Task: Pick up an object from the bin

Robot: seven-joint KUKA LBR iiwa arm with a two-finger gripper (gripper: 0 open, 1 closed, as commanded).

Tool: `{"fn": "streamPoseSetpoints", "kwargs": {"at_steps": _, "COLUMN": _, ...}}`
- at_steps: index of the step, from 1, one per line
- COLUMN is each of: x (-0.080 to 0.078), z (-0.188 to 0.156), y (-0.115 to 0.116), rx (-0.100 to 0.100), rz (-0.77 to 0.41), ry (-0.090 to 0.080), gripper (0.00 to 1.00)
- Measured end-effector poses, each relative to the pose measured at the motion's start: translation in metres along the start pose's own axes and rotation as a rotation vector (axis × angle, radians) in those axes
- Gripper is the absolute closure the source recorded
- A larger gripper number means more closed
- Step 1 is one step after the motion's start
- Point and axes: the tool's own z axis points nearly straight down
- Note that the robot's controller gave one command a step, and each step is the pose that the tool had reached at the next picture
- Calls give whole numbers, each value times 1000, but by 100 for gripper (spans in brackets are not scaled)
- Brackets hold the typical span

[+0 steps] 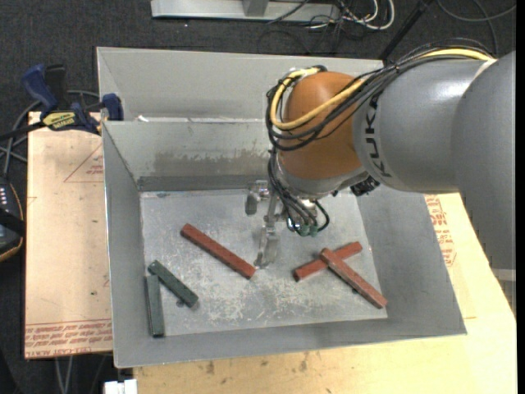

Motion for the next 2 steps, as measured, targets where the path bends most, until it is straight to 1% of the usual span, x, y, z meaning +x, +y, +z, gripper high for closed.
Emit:
{"fn": "streamPoseSetpoints", "kwargs": {"at_steps": 1, "x": 3, "z": 75, "y": 45, "rx": -1, "rz": -88, "ry": -2, "gripper": 0}}
{"fn": "streamPoseSetpoints", "kwargs": {"at_steps": 2, "x": 0, "z": 71, "y": 43, "rx": -1, "rz": -84, "ry": -9, "gripper": 100}}
